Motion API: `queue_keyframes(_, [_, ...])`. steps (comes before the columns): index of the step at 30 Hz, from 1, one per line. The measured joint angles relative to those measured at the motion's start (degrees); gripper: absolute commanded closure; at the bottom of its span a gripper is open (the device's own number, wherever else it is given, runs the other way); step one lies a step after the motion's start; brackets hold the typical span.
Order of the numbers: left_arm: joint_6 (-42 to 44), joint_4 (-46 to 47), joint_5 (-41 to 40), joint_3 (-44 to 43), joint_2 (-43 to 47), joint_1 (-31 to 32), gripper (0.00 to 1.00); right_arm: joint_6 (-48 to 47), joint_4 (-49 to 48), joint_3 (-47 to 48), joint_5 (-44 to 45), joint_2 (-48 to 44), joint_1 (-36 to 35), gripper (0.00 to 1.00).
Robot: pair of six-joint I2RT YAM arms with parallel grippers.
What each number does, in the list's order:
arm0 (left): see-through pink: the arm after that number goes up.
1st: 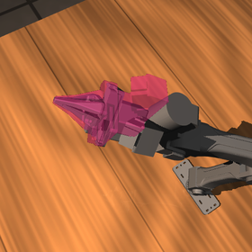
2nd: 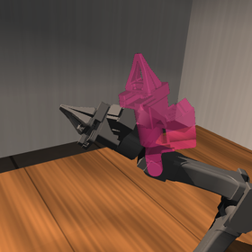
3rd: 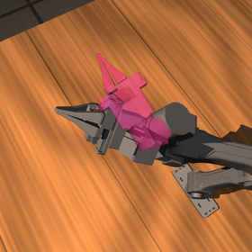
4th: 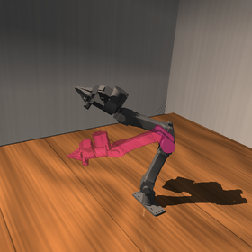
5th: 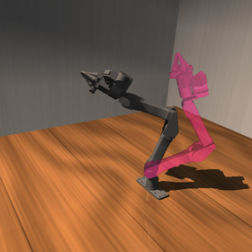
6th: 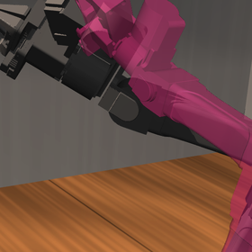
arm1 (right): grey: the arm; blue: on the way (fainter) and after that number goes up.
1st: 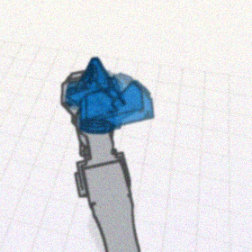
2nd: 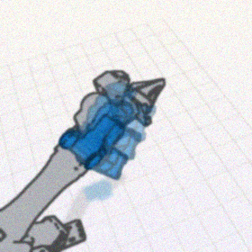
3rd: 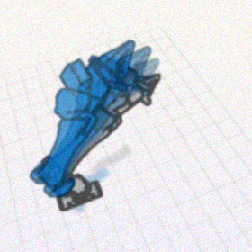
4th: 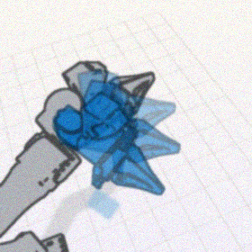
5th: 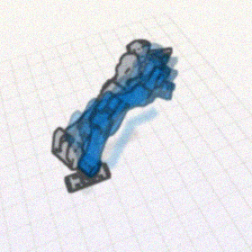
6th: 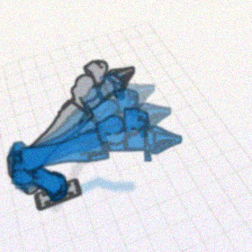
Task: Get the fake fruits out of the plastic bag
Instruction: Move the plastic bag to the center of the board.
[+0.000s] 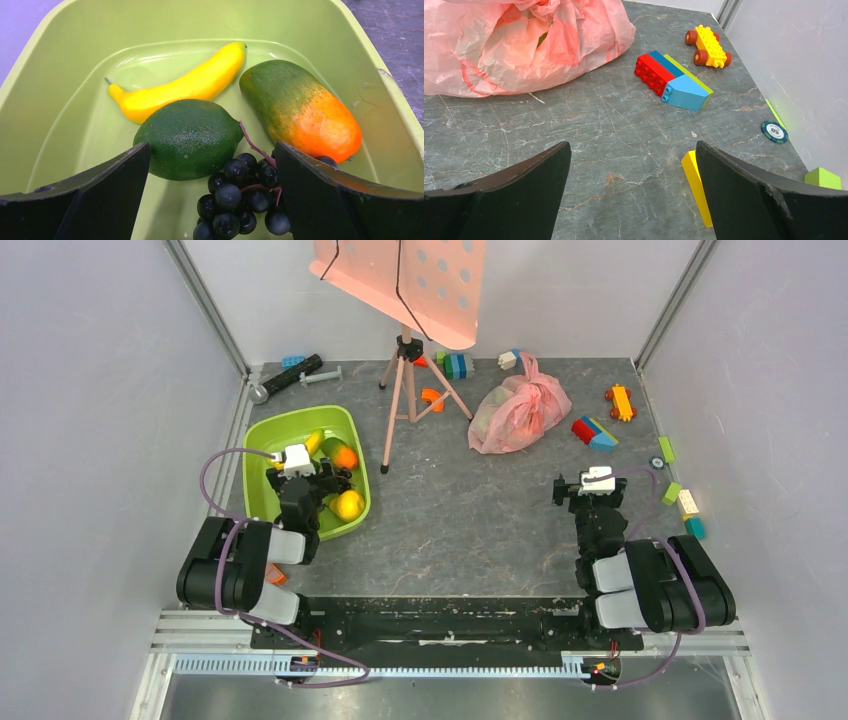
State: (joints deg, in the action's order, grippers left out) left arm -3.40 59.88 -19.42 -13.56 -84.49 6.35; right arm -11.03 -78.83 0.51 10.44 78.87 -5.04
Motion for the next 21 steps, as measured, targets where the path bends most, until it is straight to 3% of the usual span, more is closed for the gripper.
queue_keyframes(13, [0.0, 0.0, 0.6, 0.0, 0.5, 0.0, 0.00, 0.0, 0.0, 0.0, 0.0, 0.0, 0.0, 0.02])
queue_keyframes(21, [0.0, -8.6, 3.7, 0.1, 13.4, 0.0, 0.00, 0.0, 0.0, 0.0, 0.0, 0.0, 0.0, 0.02])
